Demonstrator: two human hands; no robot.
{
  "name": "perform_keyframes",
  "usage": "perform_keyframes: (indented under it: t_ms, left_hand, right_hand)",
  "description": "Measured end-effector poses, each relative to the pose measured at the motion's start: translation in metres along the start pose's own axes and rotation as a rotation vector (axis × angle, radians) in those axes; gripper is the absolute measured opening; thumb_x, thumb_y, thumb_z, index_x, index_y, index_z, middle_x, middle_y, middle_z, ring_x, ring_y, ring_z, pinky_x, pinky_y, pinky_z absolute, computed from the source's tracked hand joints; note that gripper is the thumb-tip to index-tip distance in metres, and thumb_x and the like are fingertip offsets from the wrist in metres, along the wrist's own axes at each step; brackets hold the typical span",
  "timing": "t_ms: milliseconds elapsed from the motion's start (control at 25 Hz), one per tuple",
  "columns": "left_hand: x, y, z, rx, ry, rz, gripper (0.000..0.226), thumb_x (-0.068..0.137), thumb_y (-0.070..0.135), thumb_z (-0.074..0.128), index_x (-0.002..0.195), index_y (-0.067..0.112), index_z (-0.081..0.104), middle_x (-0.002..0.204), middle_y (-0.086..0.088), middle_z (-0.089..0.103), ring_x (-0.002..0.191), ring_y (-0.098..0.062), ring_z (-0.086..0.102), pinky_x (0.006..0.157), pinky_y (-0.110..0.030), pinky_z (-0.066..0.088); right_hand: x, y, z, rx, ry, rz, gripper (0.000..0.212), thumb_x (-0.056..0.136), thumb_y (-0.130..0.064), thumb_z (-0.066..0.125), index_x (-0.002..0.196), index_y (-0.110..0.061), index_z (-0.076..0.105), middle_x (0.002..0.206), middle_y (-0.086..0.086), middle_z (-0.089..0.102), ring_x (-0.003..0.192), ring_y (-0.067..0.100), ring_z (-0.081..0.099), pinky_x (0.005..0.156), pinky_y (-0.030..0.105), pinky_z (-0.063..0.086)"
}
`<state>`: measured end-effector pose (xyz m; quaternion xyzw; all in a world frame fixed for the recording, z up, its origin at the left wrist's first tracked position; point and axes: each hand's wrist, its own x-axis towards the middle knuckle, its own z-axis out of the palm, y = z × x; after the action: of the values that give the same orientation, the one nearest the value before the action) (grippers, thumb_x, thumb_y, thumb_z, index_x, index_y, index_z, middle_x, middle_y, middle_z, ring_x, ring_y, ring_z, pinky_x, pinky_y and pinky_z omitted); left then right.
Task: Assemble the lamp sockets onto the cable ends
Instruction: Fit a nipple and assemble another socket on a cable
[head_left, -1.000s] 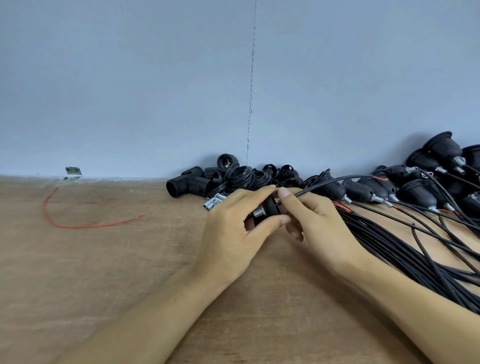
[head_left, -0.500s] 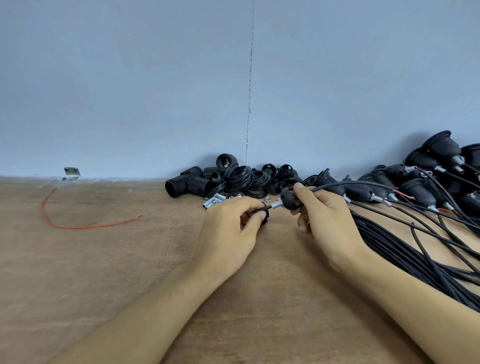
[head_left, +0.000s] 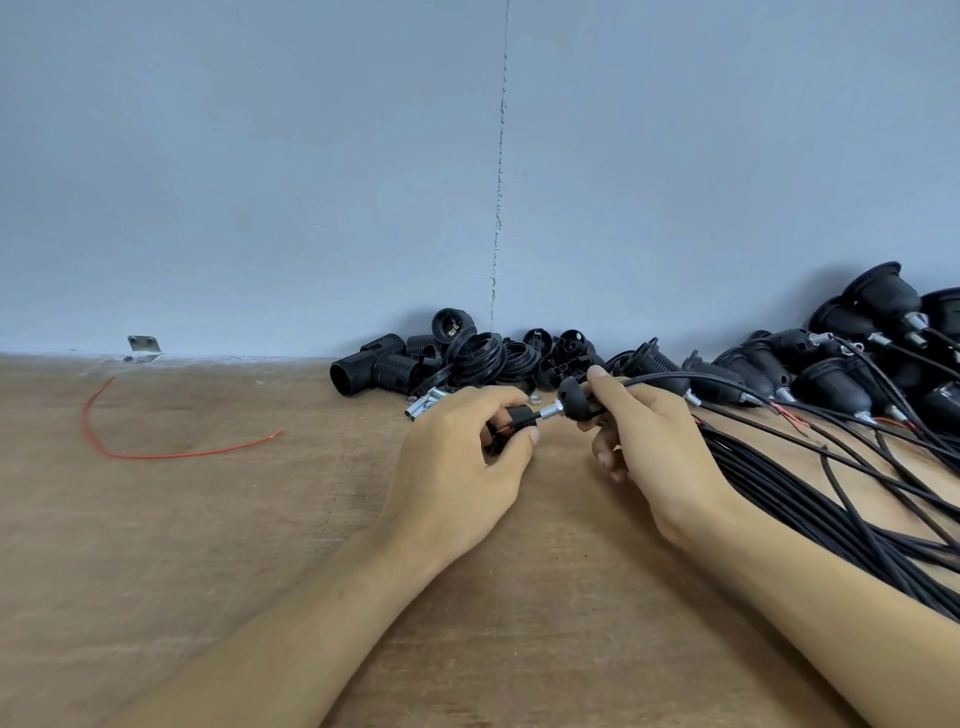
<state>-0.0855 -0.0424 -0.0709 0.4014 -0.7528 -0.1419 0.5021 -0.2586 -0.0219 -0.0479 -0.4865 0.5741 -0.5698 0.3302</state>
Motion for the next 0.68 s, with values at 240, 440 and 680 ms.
perform_keyframes:
  t_ms: [240, 440, 680]
  left_hand:
    - [-0.005, 0.01, -0.003, -0.03, -0.088, 0.095, 0.007, 0.089, 0.031, 0.073, 0.083, 0.028, 0.074, 0.067, 0.012, 0.066, 0.062, 0.001, 0.055, 0.058, -0.007, 0.035]
    - [-0.008, 0.016, -0.001, -0.108, -0.238, 0.058, 0.029, 0.084, 0.05, 0.062, 0.079, 0.024, 0.073, 0.066, 0.01, 0.069, 0.06, -0.007, 0.059, 0.055, -0.012, 0.037]
    - [-0.009, 0.029, 0.008, -0.428, -0.258, -0.165, 0.013, 0.08, 0.037, 0.07, 0.073, 0.026, 0.074, 0.065, 0.008, 0.071, 0.057, 0.0, 0.059, 0.055, -0.013, 0.042]
  right_hand:
    - [-0.009, -0.012, 0.008, 0.089, -0.08, -0.109, 0.022, 0.1, -0.031, 0.055, 0.103, -0.016, 0.071, 0.074, -0.005, 0.067, 0.066, 0.007, 0.06, 0.064, 0.026, 0.051]
    - [-0.018, -0.014, 0.013, -0.038, -0.239, -0.212, 0.019, 0.099, -0.032, 0.057, 0.114, -0.021, 0.063, 0.083, 0.002, 0.068, 0.075, 0.007, 0.063, 0.068, 0.029, 0.055]
    - [-0.019, -0.028, 0.006, -0.354, -0.213, -0.483, 0.045, 0.096, -0.063, 0.04, 0.102, -0.026, 0.066, 0.075, -0.018, 0.064, 0.071, 0.001, 0.06, 0.065, 0.012, 0.045]
